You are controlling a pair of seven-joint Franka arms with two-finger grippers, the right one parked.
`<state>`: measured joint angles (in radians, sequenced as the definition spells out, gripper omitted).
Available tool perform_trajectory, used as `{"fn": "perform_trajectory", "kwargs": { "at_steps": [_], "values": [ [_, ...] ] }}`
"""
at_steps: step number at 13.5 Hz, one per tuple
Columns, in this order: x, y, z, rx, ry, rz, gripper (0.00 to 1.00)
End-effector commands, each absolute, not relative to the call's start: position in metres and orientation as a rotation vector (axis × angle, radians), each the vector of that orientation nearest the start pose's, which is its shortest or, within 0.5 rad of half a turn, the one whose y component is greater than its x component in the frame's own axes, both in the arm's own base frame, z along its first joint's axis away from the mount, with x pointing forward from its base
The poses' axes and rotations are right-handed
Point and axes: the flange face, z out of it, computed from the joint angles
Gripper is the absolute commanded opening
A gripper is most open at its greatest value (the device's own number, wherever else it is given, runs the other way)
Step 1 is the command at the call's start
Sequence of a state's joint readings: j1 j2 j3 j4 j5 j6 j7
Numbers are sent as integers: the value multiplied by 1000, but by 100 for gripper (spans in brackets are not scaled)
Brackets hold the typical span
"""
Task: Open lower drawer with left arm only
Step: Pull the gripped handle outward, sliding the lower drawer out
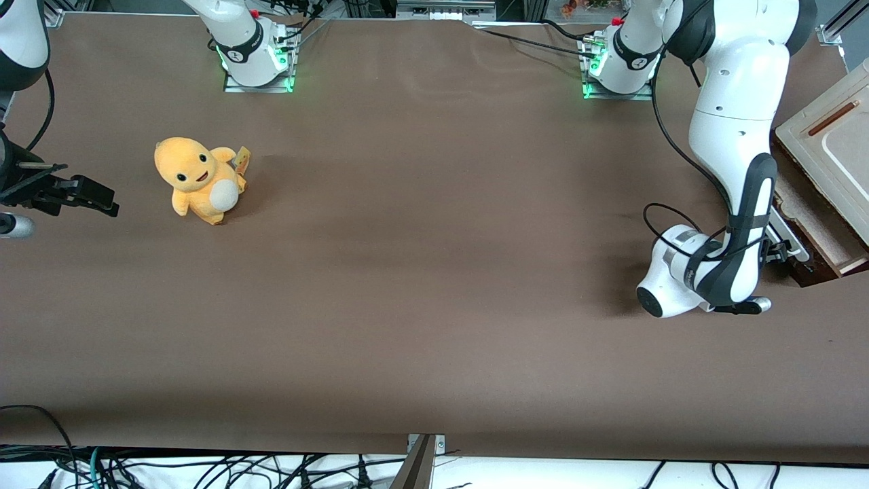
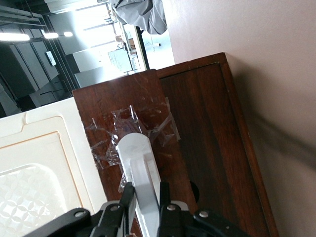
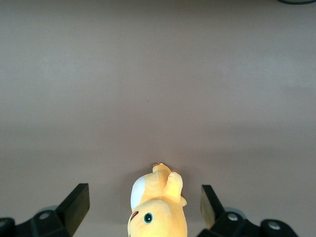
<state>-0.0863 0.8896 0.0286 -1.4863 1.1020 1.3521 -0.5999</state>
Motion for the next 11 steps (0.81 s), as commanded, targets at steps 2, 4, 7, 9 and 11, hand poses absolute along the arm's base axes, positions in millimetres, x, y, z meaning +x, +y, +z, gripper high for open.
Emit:
{"fn": "perform_trajectory", "kwargs": {
  "at_steps": [2,4,7,9,11],
  "values": [
    [634,40,166,-1785,-128,590,20],
    [634,37,166,-1789,-123,587,20],
    [634,35,165,-1797,-125,590,20],
    [637,35,169,-1808,-135,585,21],
    [636,32,168,-1820,-141,591,21]
  ]
}}
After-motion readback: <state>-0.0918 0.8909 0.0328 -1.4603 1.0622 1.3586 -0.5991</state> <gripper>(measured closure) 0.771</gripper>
